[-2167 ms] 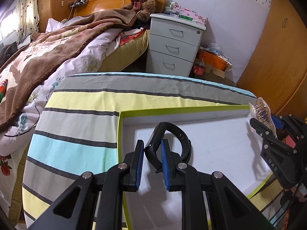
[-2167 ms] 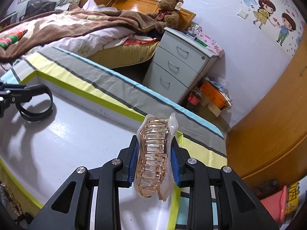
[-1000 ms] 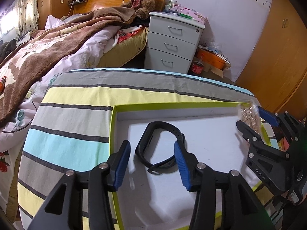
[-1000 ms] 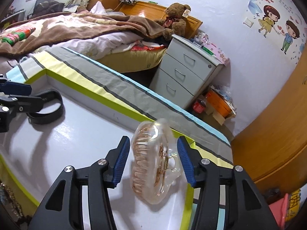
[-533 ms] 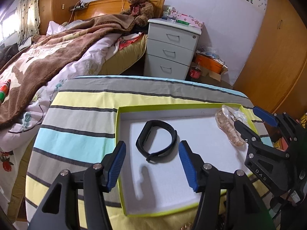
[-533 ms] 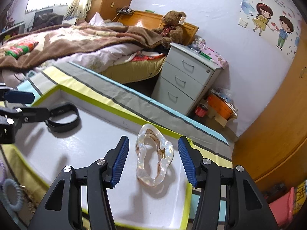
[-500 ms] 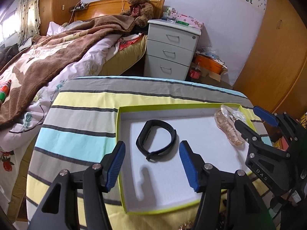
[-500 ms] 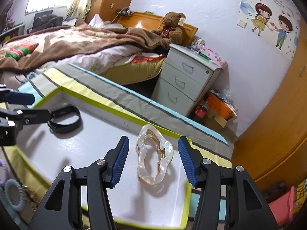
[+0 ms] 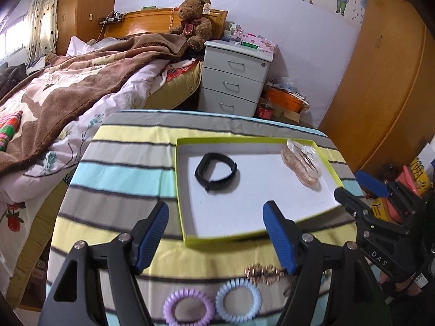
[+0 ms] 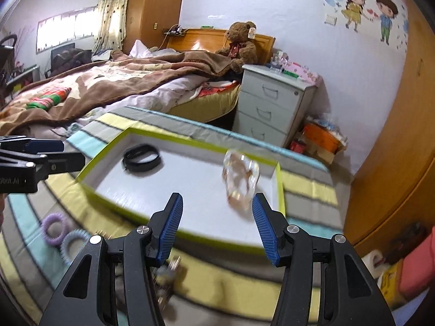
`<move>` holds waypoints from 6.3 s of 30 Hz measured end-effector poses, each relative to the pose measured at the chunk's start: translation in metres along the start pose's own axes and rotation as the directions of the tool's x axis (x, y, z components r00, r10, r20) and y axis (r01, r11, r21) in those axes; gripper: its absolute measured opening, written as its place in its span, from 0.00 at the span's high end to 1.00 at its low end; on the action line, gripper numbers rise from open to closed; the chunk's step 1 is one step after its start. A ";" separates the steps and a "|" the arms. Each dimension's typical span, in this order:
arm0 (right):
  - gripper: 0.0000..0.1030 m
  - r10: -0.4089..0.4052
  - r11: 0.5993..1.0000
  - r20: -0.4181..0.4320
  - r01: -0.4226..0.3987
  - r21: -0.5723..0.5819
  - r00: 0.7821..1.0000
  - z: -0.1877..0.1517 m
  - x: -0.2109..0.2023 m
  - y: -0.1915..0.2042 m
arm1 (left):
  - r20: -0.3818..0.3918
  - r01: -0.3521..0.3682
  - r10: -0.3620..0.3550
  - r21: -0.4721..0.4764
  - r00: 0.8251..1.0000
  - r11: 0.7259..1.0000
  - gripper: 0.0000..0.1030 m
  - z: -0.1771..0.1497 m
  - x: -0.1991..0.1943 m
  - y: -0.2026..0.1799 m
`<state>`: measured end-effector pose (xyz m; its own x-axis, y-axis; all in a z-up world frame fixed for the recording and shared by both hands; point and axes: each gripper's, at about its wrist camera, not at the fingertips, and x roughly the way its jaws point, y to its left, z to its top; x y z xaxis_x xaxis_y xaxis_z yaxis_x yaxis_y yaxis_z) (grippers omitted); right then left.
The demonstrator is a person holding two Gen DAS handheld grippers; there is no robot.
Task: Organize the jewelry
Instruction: 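Withdraw both open tools from the green box, then grasp the purple coil hair tie with the left tool while the right tool grasps the black beaded hair tie, then carry both hair ties into the green box and open both tools, then withdraw both tools from the box toward the remaining jewelry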
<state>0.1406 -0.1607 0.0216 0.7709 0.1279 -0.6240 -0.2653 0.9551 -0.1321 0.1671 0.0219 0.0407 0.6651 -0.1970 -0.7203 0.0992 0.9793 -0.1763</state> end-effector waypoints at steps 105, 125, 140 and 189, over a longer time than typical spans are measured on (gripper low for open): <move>0.95 0.128 0.955 0.096 -0.149 0.257 0.987 -0.037 -0.073 -0.022 | 0.006 -0.054 0.054 0.024 0.999 0.998 0.90 -0.044 -0.041 0.014; 0.95 0.151 0.973 -0.025 -0.144 0.179 0.988 0.051 0.038 -0.033 | -0.003 0.011 -0.011 0.009 1.000 1.000 0.90 0.008 0.013 -0.010; 0.95 0.164 0.982 -0.191 -0.142 0.123 0.968 0.064 0.126 -0.016 | -0.097 0.014 -0.017 -0.024 0.995 1.000 0.90 0.014 0.068 -0.007; 0.78 0.122 0.988 -0.136 -0.107 0.109 0.983 0.067 0.095 -0.012 | -0.086 -0.036 0.036 -0.003 0.996 0.999 0.46 0.009 0.054 -0.016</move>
<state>0.2557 -0.1424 0.0157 0.6466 0.2055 -0.7346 -0.2814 0.9594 0.0207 0.2084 -0.0036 0.0105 0.6025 -0.1653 -0.7808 0.0730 0.9856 -0.1524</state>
